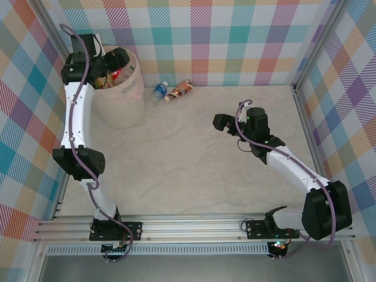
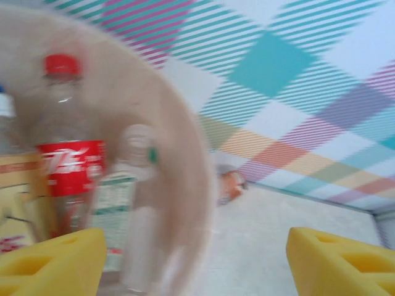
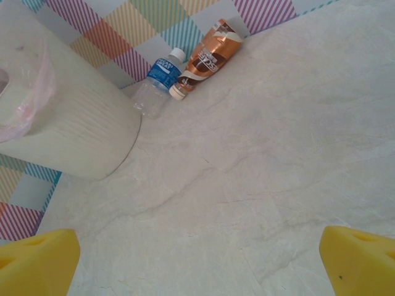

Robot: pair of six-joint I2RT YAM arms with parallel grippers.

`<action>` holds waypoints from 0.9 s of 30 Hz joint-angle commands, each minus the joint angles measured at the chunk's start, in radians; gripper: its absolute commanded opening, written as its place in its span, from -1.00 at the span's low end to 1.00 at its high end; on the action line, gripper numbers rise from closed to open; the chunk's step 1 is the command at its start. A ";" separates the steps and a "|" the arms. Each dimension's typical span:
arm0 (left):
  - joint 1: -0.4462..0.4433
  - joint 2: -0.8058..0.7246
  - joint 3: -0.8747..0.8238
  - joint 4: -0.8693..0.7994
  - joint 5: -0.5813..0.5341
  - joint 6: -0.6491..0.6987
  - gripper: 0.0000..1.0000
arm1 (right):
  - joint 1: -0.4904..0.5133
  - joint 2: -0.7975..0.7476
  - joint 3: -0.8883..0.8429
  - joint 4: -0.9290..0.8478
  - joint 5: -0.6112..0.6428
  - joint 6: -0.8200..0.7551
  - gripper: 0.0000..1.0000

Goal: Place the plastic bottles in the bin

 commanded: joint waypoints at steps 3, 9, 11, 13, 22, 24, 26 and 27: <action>-0.121 -0.067 -0.049 0.064 0.031 0.038 0.70 | 0.000 0.002 0.028 0.003 -0.011 0.024 0.99; -0.297 -0.056 -0.086 0.083 -0.096 0.131 0.91 | -0.001 -0.002 0.026 -0.002 -0.004 0.038 0.99; -0.347 -0.033 -0.084 0.090 -0.165 0.160 1.00 | 0.000 -0.004 0.028 -0.009 -0.001 0.040 0.99; -0.377 -0.003 -0.070 0.089 -0.222 0.177 1.00 | 0.001 -0.010 0.029 -0.015 0.004 0.040 0.99; -0.424 0.182 -0.007 0.067 -0.342 0.194 1.00 | 0.000 -0.038 0.017 -0.037 0.038 0.038 0.99; -0.425 0.233 0.005 0.071 -0.367 0.194 1.00 | 0.000 -0.042 0.019 -0.042 0.042 0.037 0.99; -0.427 0.288 0.026 0.072 -0.404 0.198 1.00 | 0.000 -0.045 0.020 -0.051 0.044 0.037 0.99; -0.428 0.316 0.038 0.074 -0.428 0.207 1.00 | 0.000 -0.046 0.022 -0.056 0.047 0.035 0.99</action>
